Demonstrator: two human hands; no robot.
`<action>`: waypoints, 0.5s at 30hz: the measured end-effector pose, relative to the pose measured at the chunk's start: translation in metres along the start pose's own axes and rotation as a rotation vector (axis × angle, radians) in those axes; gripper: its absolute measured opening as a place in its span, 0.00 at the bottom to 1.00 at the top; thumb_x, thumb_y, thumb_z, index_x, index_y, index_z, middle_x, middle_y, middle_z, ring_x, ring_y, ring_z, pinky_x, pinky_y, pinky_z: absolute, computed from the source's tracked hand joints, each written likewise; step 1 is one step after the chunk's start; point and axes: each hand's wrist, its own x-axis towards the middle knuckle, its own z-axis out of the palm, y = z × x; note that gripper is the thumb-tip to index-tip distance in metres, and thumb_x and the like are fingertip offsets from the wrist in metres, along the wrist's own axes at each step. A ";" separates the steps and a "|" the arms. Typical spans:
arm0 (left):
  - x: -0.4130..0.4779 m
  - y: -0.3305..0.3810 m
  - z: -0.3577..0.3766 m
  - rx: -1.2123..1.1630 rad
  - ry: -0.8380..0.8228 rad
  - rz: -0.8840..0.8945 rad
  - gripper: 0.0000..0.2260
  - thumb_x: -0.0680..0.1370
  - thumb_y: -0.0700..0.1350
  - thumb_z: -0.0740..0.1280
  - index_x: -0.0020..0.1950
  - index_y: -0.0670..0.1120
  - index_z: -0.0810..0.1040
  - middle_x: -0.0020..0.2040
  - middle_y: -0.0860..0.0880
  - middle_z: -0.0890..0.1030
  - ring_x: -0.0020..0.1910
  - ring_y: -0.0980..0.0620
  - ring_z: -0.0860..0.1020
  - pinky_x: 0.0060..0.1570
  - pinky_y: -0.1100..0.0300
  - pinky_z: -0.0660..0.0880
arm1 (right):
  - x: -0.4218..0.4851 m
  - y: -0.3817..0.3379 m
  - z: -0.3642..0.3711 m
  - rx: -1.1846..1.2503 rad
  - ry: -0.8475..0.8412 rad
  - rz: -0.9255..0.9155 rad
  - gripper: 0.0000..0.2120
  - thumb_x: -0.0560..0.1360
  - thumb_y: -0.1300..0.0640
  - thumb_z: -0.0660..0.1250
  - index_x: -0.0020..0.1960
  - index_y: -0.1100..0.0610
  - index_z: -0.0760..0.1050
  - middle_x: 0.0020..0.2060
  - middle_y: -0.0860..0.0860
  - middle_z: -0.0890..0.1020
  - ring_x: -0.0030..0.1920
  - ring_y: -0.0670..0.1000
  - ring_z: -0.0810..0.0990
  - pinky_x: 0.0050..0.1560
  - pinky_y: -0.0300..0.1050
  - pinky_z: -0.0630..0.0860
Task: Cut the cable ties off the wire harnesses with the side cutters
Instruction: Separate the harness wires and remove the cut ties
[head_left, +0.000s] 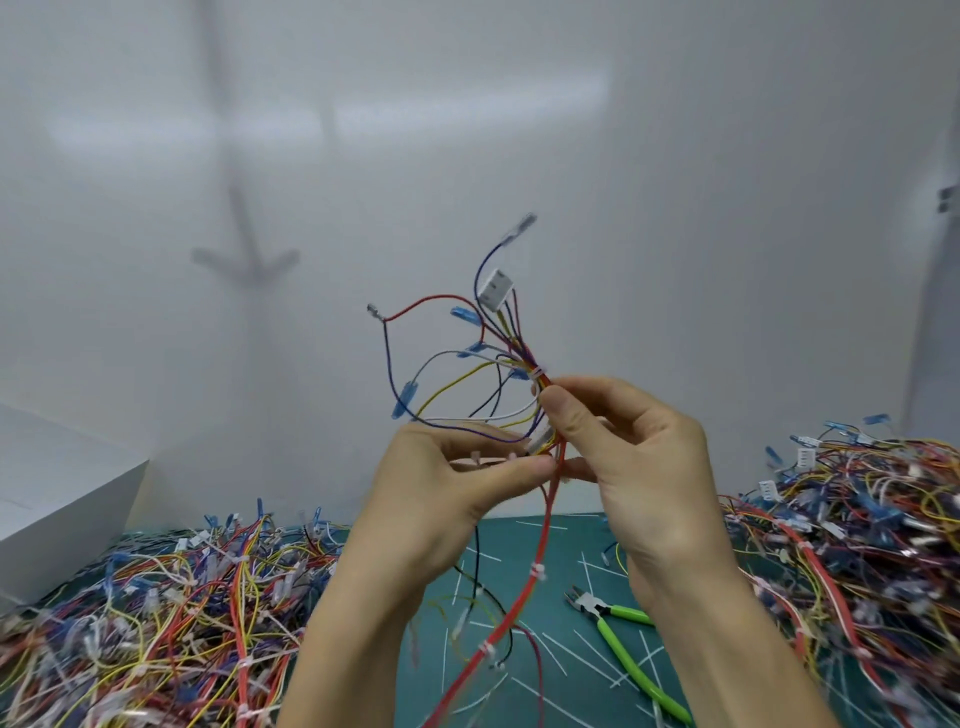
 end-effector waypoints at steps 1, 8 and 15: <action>0.000 -0.001 -0.001 -0.018 0.030 -0.003 0.11 0.61 0.54 0.77 0.42 0.55 0.87 0.37 0.53 0.86 0.37 0.59 0.83 0.38 0.65 0.78 | 0.000 0.000 0.000 -0.018 -0.014 0.007 0.05 0.67 0.52 0.73 0.41 0.51 0.84 0.33 0.47 0.84 0.33 0.42 0.82 0.33 0.35 0.78; 0.005 -0.002 -0.011 -0.187 0.259 0.024 0.08 0.61 0.51 0.77 0.37 0.52 0.87 0.35 0.48 0.85 0.33 0.53 0.82 0.32 0.64 0.79 | 0.002 -0.006 -0.013 -0.236 -0.227 0.248 0.26 0.63 0.44 0.74 0.58 0.54 0.79 0.46 0.51 0.87 0.43 0.50 0.86 0.41 0.45 0.84; 0.005 -0.001 -0.009 -0.383 0.388 0.029 0.09 0.60 0.47 0.77 0.38 0.48 0.87 0.41 0.43 0.86 0.38 0.47 0.85 0.33 0.60 0.81 | -0.006 -0.006 -0.003 -0.313 -0.419 0.315 0.05 0.73 0.60 0.73 0.49 0.58 0.84 0.41 0.52 0.88 0.41 0.51 0.87 0.45 0.44 0.82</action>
